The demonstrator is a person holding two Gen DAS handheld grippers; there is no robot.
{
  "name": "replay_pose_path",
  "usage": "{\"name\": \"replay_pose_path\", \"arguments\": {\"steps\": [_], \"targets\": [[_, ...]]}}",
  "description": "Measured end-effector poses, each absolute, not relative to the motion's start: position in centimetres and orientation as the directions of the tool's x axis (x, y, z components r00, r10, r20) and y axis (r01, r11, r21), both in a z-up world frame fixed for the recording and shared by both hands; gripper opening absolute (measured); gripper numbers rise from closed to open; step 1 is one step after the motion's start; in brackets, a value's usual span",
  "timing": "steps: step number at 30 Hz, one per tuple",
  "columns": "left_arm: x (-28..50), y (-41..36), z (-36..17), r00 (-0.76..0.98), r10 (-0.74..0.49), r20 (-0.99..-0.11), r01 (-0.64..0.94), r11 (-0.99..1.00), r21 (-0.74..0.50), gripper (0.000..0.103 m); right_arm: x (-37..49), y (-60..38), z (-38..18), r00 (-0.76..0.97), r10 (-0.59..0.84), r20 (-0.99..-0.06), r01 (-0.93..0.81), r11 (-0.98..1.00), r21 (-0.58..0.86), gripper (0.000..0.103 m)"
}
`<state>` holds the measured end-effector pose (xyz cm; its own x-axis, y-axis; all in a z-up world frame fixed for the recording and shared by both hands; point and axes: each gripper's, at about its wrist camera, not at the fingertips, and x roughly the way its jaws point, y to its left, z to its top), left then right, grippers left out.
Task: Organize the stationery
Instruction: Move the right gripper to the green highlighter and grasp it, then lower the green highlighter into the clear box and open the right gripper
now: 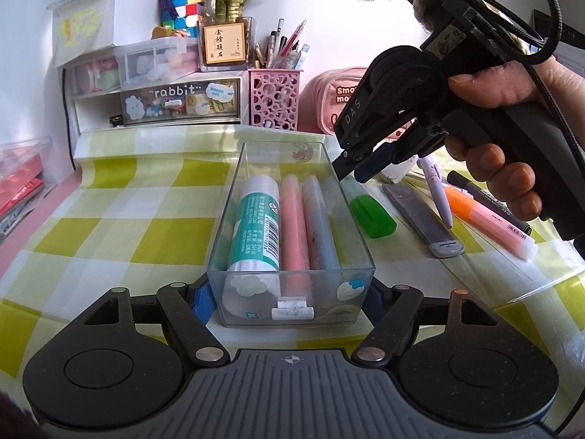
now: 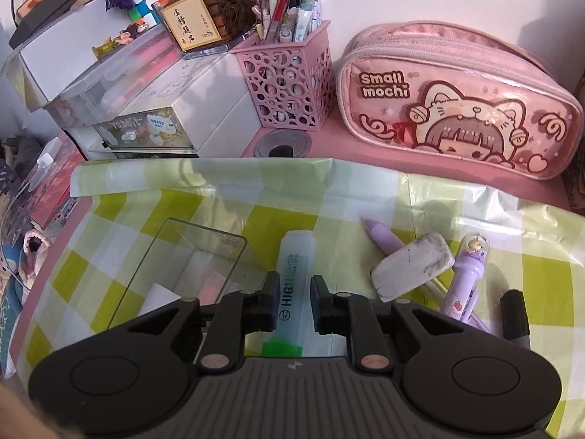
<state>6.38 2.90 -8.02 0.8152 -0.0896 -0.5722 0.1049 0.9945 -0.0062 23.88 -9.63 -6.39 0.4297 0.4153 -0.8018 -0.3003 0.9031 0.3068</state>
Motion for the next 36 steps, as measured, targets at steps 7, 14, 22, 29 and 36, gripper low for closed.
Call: {"name": "replay_pose_path", "arguments": {"steps": [7,14,22,29,36], "targets": [[6.2,2.8,-8.0,0.818,-0.079,-0.57,0.096,0.995,0.0,0.073,22.7,-10.2,-5.5,0.472,0.397,-0.787,-0.255,0.916,0.309,0.0],[6.2,2.7,-8.0,0.818,-0.076,-0.57,0.095,0.995,0.004,0.073,22.6,-10.6,-5.8,0.422,0.445,-0.789,-0.257,0.894,0.367,0.0],[6.2,2.6,-8.1,0.819,-0.075,-0.568,0.092,0.996,0.001,0.073,21.8,-7.9,-6.4,0.455,0.372,-0.809,-0.323,0.916,0.239,0.007],[6.1,2.5,-8.1,0.822,-0.069,-0.565,0.088,0.996,0.007,0.073,20.9,-11.8,-5.3,0.495,0.461,-0.737,-0.191,0.885,0.425,0.007],[6.0,2.5,-8.1,0.824,-0.066,-0.563,0.087,0.996,0.011,0.073,18.7,-12.3,-3.2,0.512,0.531,-0.675,-0.15,0.829,0.539,0.007]]}}
